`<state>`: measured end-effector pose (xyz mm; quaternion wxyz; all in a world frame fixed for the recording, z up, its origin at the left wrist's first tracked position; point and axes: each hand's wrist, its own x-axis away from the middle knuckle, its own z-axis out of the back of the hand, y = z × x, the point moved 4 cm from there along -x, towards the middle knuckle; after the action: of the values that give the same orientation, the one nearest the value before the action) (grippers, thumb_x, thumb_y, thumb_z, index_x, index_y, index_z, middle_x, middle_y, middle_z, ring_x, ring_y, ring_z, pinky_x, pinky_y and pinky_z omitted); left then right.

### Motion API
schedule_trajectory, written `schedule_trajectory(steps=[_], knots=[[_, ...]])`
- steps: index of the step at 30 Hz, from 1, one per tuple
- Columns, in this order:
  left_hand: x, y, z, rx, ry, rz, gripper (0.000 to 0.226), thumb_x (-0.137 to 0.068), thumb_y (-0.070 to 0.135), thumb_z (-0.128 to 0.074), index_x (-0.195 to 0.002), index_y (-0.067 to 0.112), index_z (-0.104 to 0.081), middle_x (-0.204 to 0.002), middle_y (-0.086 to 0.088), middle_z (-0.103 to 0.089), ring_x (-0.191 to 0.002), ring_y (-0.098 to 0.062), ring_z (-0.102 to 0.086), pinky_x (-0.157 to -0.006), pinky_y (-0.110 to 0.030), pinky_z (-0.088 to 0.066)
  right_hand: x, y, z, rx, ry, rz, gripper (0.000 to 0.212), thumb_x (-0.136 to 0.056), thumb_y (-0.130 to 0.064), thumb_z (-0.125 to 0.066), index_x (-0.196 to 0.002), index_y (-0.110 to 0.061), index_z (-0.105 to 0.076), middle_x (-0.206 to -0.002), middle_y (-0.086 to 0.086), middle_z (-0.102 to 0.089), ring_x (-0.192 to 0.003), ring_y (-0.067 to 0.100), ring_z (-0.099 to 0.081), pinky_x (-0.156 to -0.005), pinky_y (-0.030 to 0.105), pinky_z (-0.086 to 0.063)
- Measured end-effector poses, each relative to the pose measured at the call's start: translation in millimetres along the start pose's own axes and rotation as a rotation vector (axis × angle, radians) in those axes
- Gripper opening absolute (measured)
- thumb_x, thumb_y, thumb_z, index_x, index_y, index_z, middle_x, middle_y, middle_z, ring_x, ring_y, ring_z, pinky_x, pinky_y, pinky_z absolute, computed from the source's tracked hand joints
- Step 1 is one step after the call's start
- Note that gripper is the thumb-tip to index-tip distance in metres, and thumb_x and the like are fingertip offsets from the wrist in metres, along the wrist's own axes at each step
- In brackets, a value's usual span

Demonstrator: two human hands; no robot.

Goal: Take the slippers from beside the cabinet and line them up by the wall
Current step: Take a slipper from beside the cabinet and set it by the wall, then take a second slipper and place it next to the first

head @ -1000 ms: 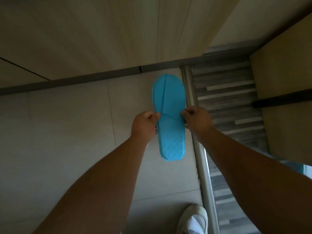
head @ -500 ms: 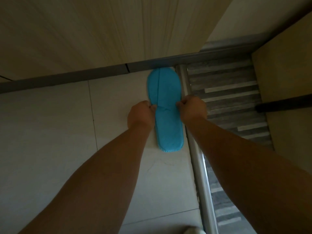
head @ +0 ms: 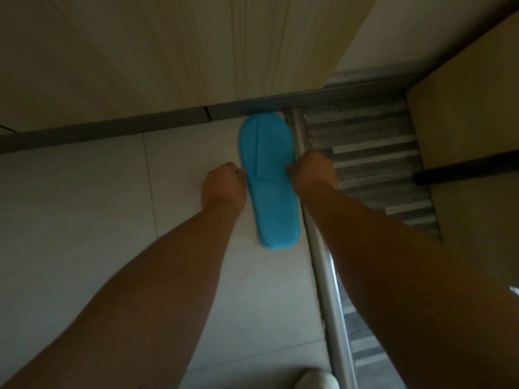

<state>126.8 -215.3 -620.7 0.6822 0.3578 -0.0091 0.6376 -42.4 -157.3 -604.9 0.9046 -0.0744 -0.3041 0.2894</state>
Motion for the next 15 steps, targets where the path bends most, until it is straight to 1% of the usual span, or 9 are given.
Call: schedule_trajectory(steps=[3,5,6,8,9,11,13,15], knots=[[19,8,24,-0.089,0.035,-0.052,0.037,-0.101,0.028,-0.036,-0.087,0.001,-0.058,-0.096,-0.021,-0.065,-0.083,-0.029,-0.058,-0.066,-0.030,-0.037,23,-5,19,0.090,0.033,0.068,0.025,-0.093,-0.027,-0.056,-0.108,-0.008,-0.061,-0.113,0.014,-0.065,-0.102,0.031,-0.062,-0.072,0.033,-0.042],[40,17,43,-0.176,0.022,-0.114,0.033,-0.101,0.024,-0.035,-0.095,0.000,-0.058,-0.097,-0.019,-0.065,-0.080,-0.026,-0.056,-0.063,-0.030,-0.034,47,-9,40,0.166,0.066,0.153,0.026,-0.093,-0.029,-0.054,-0.108,-0.009,-0.061,-0.110,0.014,-0.065,-0.098,0.030,-0.061,-0.070,0.032,-0.040],[52,23,53,-0.237,0.009,-0.158,0.031,-0.101,0.021,-0.035,-0.098,0.001,-0.058,-0.098,-0.019,-0.064,-0.078,-0.026,-0.055,-0.062,-0.031,-0.033,60,-12,51,0.205,0.086,0.199,0.027,-0.093,-0.030,-0.053,-0.109,-0.009,-0.061,-0.109,0.015,-0.064,-0.099,0.031,-0.060,-0.071,0.034,-0.042],[80,37,77,-0.377,0.003,-0.261,0.024,-0.098,0.014,-0.037,-0.099,0.001,-0.057,-0.099,-0.019,-0.063,-0.081,-0.028,-0.057,-0.062,-0.033,-0.034,89,-19,73,0.282,0.132,0.295,0.031,-0.093,-0.031,-0.051,-0.114,-0.010,-0.060,-0.114,0.015,-0.061,-0.106,0.032,-0.054,-0.081,0.040,-0.045],[96,45,91,-0.444,0.007,-0.311,0.022,-0.096,0.013,-0.038,-0.100,0.002,-0.056,-0.100,-0.018,-0.063,-0.085,-0.031,-0.058,-0.065,-0.035,-0.035,105,-24,84,0.311,0.150,0.336,0.034,-0.092,-0.032,-0.050,-0.117,-0.010,-0.058,-0.117,0.015,-0.059,-0.110,0.033,-0.052,-0.088,0.043,-0.044],[127,60,119,-0.542,0.003,-0.393,0.023,-0.094,0.018,-0.040,-0.107,0.006,-0.055,-0.107,-0.016,-0.060,-0.095,-0.034,-0.056,-0.073,-0.038,-0.037,138,-32,105,0.338,0.184,0.380,0.039,-0.092,-0.035,-0.050,-0.123,-0.012,-0.055,-0.122,0.013,-0.057,-0.117,0.032,-0.048,-0.097,0.045,-0.040],[159,72,146,-0.594,-0.015,-0.467,0.031,-0.094,0.025,-0.040,-0.117,0.009,-0.051,-0.114,-0.014,-0.058,-0.104,-0.032,-0.052,-0.081,-0.040,-0.037,173,-38,127,0.372,0.215,0.386,0.044,-0.091,-0.039,-0.050,-0.126,-0.013,-0.053,-0.126,0.012,-0.055,-0.121,0.032,-0.045,-0.104,0.047,-0.036],[189,79,172,-0.613,-0.040,-0.537,0.039,-0.093,0.030,-0.040,-0.127,0.009,-0.045,-0.124,-0.013,-0.054,-0.113,-0.031,-0.048,-0.093,-0.042,-0.036,212,-44,148,0.400,0.224,0.387,0.048,-0.090,-0.040,-0.052,-0.130,-0.014,-0.050,-0.128,0.011,-0.054,-0.125,0.032,-0.043,-0.108,0.048,-0.032]])
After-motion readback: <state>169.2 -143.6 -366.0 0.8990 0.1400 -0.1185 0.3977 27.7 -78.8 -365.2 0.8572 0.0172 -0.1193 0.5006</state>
